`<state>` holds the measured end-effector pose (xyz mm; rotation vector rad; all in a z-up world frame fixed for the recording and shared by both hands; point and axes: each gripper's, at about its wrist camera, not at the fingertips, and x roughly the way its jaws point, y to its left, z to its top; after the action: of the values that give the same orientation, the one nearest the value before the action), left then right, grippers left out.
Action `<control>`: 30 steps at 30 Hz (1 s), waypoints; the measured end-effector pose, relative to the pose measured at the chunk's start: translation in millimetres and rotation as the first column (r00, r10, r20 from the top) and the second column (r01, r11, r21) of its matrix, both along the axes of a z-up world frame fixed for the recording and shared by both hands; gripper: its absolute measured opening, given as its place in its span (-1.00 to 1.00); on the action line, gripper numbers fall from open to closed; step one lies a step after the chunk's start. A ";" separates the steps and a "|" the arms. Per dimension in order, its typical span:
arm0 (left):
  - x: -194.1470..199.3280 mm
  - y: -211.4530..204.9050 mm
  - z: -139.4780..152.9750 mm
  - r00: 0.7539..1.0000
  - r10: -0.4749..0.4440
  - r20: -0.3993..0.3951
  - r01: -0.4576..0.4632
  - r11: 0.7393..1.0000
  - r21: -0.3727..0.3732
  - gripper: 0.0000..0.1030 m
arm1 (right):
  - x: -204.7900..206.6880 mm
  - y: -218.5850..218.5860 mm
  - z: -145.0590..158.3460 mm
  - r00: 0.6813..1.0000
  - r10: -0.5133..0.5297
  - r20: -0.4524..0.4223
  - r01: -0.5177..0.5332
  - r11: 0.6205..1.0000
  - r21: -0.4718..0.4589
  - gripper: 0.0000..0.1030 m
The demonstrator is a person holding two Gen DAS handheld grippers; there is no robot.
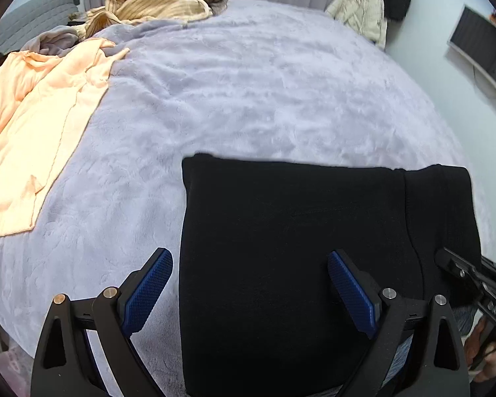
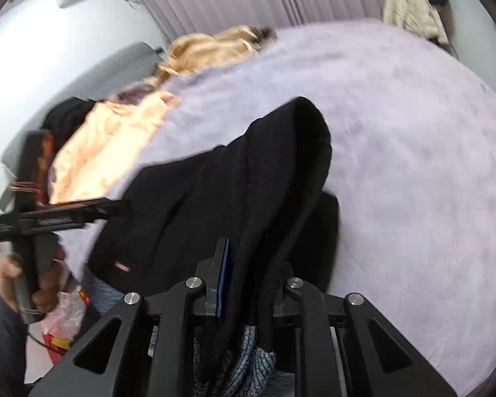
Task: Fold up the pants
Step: 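Lower the folded pants onto the bed and open both grippers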
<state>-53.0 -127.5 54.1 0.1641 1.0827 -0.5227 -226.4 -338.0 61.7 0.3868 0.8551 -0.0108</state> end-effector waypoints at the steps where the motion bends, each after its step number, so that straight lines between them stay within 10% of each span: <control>1: -0.6 -1.6 -8.8 1.000 -0.014 -0.008 0.014 1.000 0.016 0.97 | -1.2 -10.1 -9.1 1.000 -0.025 0.005 0.025 0.998 0.051 -0.59; 5: 0.7 7.8 -16.3 1.000 0.015 -0.017 -0.016 0.999 -0.049 1.00 | -6.6 -41.0 -17.6 0.996 -0.092 0.012 0.085 0.955 0.283 -0.32; 9: 11.0 16.3 2.3 0.997 0.070 0.012 -0.068 0.994 -0.086 1.00 | -20.7 -28.4 34.4 0.981 -0.162 0.105 0.157 0.986 0.056 -0.07; 12: 26.1 11.5 11.5 0.995 0.099 -0.009 -0.099 0.991 -0.093 1.00 | -15.7 -3.7 71.9 0.968 -0.150 0.201 0.176 0.977 -0.117 1.00; 21: 51.4 -40.9 0.6 0.995 0.095 -0.011 -0.094 0.993 0.070 1.00 | 94.1 45.3 43.6 0.999 -0.012 -0.035 0.000 0.949 -0.317 0.99; 30: 65.1 -31.0 -39.4 0.984 0.144 -0.106 -0.148 0.989 -0.026 1.00 | 110.4 9.1 -13.8 0.981 -0.093 -0.169 0.051 0.970 -0.239 1.00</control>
<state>12.1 -158.5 14.6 0.0272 1.1764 -0.4210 -116.0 -328.9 48.0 0.1963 1.0049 -0.2154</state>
